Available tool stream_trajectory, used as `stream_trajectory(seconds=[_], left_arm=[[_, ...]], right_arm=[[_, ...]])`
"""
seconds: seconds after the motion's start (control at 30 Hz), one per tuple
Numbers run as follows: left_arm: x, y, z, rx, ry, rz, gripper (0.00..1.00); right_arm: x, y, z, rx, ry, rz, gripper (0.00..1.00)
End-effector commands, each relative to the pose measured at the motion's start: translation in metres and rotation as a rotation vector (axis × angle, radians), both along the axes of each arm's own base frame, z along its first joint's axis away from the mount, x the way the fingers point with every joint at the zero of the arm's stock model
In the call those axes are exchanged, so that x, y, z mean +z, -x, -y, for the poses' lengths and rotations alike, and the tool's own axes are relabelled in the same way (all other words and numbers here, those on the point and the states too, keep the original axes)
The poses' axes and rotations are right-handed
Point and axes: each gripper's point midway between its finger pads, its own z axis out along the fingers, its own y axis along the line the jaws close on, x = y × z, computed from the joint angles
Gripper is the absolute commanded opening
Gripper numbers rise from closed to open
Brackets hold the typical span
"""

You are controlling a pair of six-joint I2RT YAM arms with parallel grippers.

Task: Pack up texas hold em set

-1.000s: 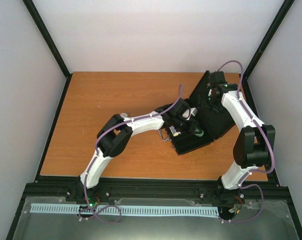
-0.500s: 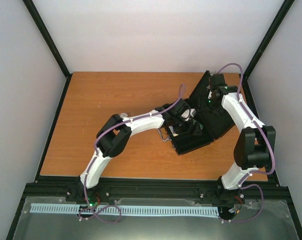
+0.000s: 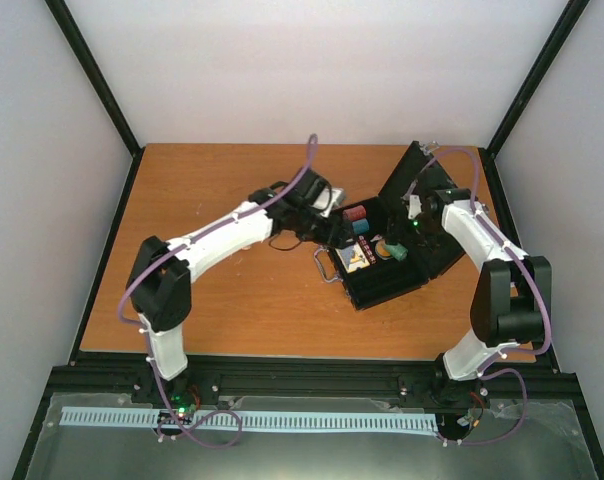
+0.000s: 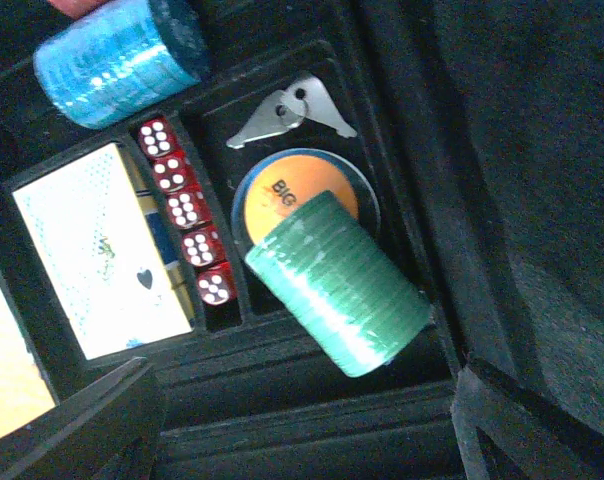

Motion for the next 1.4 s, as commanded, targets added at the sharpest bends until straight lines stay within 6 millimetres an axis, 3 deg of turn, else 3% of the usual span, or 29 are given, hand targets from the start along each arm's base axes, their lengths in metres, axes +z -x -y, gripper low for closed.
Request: stream_trajectory(seconds=[0.0, 0.13, 0.23, 0.5, 0.67, 0.93, 1.03, 1.13, 1.37], left_arm=[[-0.006, -0.023, -0.064, 0.099, -0.11, 0.023, 0.93], [-0.007, -0.041, -0.105, 0.204, -0.104, 0.0, 0.93], [-0.01, -0.045, -0.123, 0.236, -0.115, -0.012, 0.93], [-0.02, -0.044, -0.137, 0.252, -0.132, -0.042, 0.93], [-0.025, -0.047, -0.149, 0.254, -0.156, -0.045, 0.93], [-0.027, -0.06, -0.189, 0.339, -0.144, -0.065, 0.93], [-0.026, -0.063, -0.198, 0.369, -0.134, -0.067, 0.93], [-0.025, -0.064, -0.199, 0.372, -0.13, -0.064, 0.93], [-0.022, -0.064, -0.198, 0.376, -0.124, -0.062, 0.93]], right_arm=[[0.003, -0.008, -0.011, 0.091, -0.031, 0.049, 0.79], [-0.007, -0.019, -0.011, 0.129, 0.044, 0.045, 0.79], [-0.017, -0.026, -0.008, 0.141, 0.118, 0.027, 0.79], [-0.042, -0.031, 0.002, 0.144, 0.257, -0.035, 0.75], [-0.051, -0.029, 0.005, 0.143, 0.274, -0.067, 0.63], [-0.055, -0.024, -0.002, 0.127, 0.227, -0.092, 0.46], [-0.048, -0.022, -0.007, 0.094, 0.201, -0.081, 0.3], [-0.027, -0.023, -0.012, 0.011, 0.15, -0.035, 0.1], [0.017, -0.008, -0.017, -0.355, -0.057, 0.071, 0.08]])
